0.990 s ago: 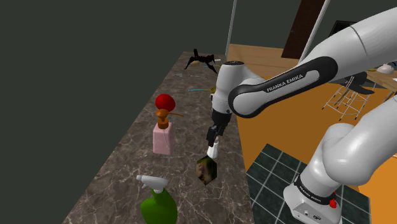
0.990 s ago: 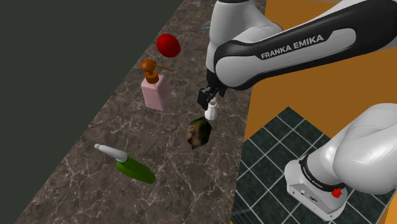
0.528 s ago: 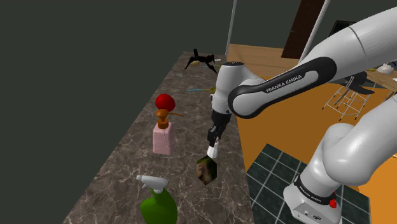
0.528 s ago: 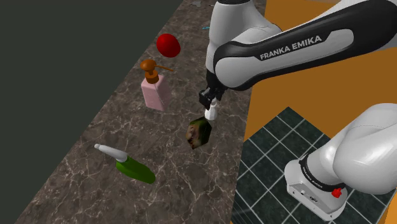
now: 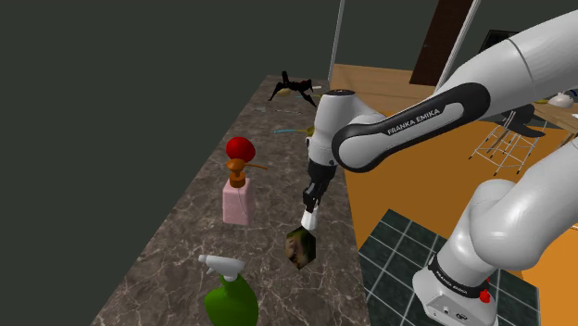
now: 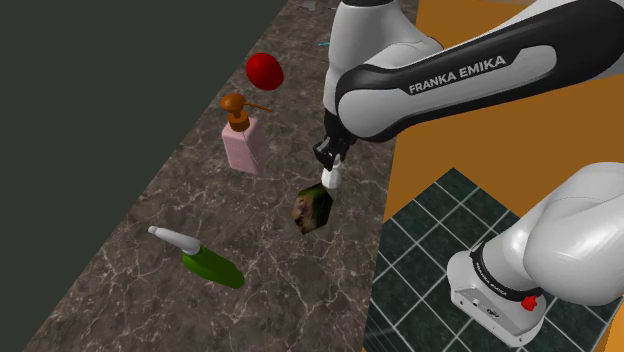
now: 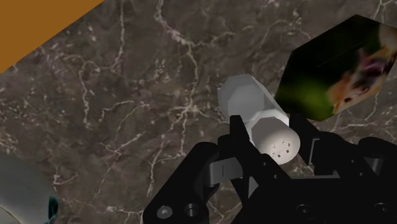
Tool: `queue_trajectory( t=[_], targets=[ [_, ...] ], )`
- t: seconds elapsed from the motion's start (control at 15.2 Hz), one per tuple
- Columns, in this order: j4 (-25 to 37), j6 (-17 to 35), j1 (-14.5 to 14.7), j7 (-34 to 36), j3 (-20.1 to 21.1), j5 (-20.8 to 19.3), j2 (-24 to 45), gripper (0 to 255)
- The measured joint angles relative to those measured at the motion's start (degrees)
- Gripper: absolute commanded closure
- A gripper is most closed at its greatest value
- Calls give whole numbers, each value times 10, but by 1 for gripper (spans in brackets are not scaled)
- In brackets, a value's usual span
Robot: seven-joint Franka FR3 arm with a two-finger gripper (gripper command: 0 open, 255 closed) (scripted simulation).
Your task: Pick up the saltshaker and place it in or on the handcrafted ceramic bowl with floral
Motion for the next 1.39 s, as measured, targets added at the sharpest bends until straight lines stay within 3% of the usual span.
queue_trajectory(
  t=[1.39],
  targets=[
    [91,-163,-2,8,-15,-8,-72,255]
  ],
)
